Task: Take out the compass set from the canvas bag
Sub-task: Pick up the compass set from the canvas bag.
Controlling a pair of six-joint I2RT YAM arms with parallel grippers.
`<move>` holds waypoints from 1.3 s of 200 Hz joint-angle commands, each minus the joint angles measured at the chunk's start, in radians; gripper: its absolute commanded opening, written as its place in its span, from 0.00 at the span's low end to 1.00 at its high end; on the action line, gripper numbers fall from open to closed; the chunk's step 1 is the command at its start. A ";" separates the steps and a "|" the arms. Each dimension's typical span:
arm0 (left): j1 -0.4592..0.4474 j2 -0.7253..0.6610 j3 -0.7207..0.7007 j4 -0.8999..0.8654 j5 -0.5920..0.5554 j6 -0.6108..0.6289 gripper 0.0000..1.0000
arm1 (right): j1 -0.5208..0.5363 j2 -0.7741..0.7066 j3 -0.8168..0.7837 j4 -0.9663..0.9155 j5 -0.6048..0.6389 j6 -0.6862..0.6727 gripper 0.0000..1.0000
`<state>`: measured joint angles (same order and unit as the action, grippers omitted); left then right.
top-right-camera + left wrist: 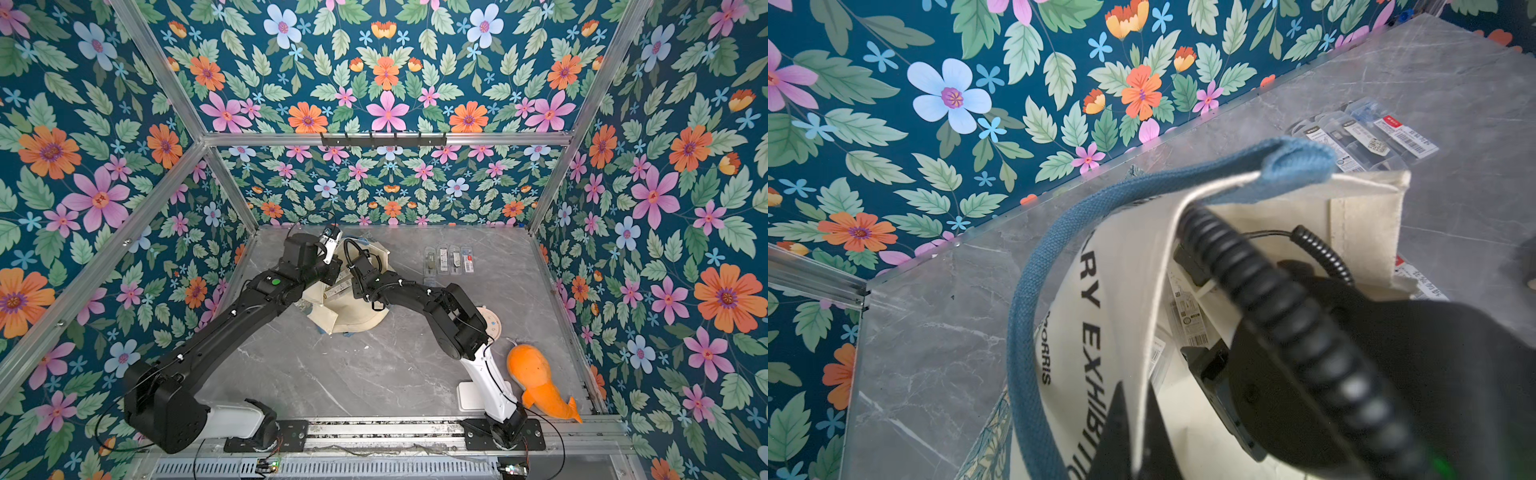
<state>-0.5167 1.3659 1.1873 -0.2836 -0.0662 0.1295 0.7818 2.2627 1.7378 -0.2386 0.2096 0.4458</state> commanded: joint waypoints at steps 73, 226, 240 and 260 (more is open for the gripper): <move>-0.002 -0.010 -0.017 0.042 0.061 -0.011 0.00 | 0.000 0.130 0.158 -0.188 0.107 0.082 0.65; -0.002 0.005 -0.020 0.051 0.042 -0.008 0.00 | 0.008 0.068 0.179 -0.253 0.035 0.044 0.38; -0.002 0.010 -0.019 0.054 0.035 -0.008 0.00 | 0.014 0.048 0.184 -0.272 0.028 0.034 0.37; -0.002 0.013 -0.021 0.054 0.023 -0.006 0.00 | 0.021 0.013 0.171 -0.284 0.015 0.022 0.36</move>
<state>-0.5182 1.3727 1.1645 -0.2279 -0.0467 0.1143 0.7940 2.3222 1.9099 -0.5121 0.2398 0.5003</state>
